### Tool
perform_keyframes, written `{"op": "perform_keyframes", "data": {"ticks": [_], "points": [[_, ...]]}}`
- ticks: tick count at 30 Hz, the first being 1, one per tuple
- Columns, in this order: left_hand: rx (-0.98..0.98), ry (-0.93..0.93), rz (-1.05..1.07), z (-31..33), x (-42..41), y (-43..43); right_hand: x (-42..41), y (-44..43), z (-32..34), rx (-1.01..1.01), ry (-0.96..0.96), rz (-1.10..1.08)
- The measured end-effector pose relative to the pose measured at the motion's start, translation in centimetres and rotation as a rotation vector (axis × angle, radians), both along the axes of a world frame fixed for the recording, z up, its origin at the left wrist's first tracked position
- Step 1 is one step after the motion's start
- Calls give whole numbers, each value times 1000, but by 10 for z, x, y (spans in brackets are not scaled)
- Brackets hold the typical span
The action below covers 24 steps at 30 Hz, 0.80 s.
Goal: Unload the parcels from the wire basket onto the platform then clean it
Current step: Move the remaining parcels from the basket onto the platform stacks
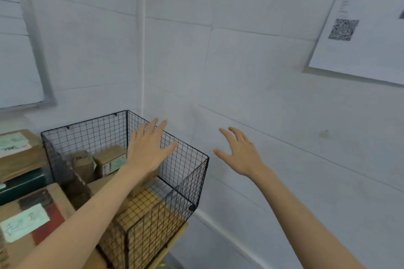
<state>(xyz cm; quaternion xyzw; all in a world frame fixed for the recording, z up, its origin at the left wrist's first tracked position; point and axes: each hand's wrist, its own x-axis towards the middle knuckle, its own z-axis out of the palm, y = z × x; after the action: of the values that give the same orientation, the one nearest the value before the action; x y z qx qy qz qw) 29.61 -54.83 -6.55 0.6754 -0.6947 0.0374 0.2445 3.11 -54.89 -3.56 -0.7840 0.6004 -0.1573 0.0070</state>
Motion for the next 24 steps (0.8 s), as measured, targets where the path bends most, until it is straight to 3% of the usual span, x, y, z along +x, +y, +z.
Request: {"op": "perform_keyframes", "data": {"ticks": [9,24], "points": [[36,42,174,-13,50,-94,48,-130,-8,59,19,196],[167,120,430,-51,119,-114,204,-224,-59,240,-5,579]]}}
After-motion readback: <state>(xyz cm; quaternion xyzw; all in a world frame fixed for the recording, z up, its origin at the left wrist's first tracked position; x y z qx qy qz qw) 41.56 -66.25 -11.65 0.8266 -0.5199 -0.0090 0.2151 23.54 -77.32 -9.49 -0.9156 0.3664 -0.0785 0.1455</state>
